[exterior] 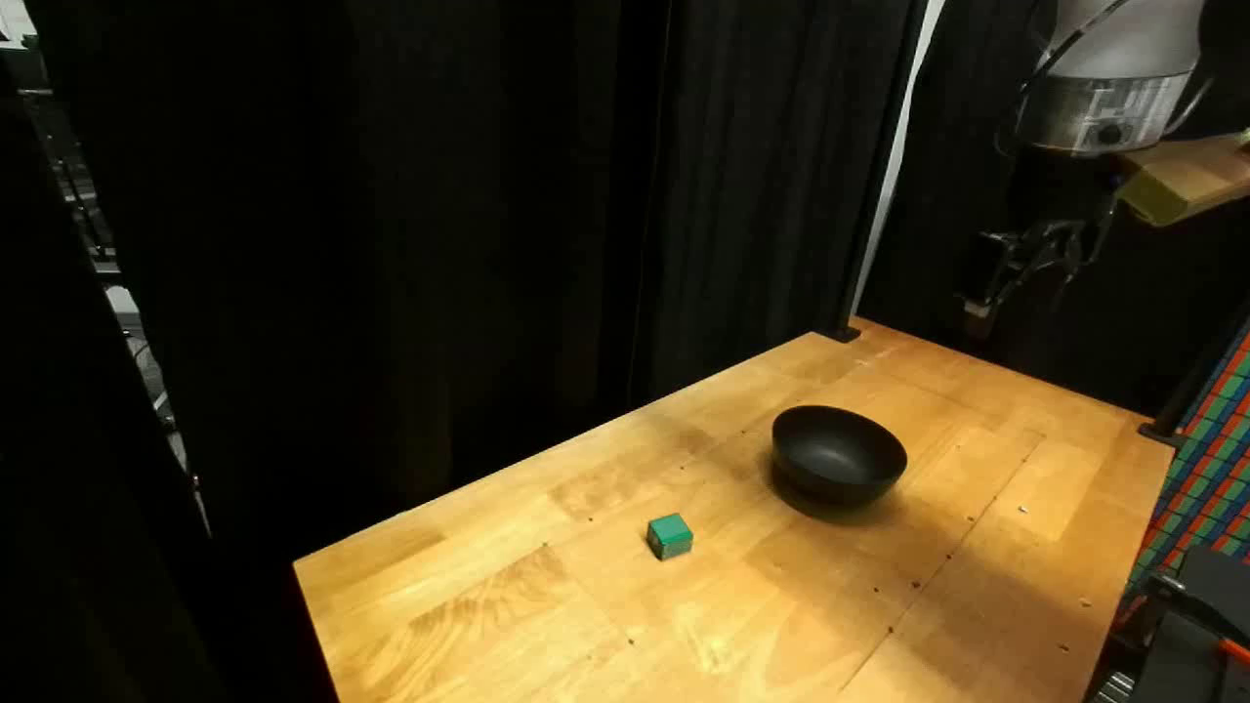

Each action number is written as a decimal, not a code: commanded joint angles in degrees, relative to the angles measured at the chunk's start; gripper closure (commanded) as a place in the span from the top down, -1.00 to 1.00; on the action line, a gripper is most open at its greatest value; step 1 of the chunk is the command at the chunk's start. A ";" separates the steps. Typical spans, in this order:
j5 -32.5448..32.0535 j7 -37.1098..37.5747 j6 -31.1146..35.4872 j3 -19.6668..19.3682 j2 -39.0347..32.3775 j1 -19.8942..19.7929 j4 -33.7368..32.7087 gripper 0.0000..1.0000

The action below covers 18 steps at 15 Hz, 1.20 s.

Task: Put the green block inside the black bowl

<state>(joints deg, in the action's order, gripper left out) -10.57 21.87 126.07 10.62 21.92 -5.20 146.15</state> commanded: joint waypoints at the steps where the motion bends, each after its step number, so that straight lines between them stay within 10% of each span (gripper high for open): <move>1: -0.50 0.36 -0.16 -1.14 -0.07 1.17 -0.30 1.00; 12: -11.44 18.66 13.50 11.14 -24.51 11.46 -11.27 1.00; 18: -32.01 35.76 17.42 2.69 -45.10 23.35 -25.51 1.00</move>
<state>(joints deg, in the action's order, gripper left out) -36.61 52.61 142.66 18.29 -12.54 12.54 129.64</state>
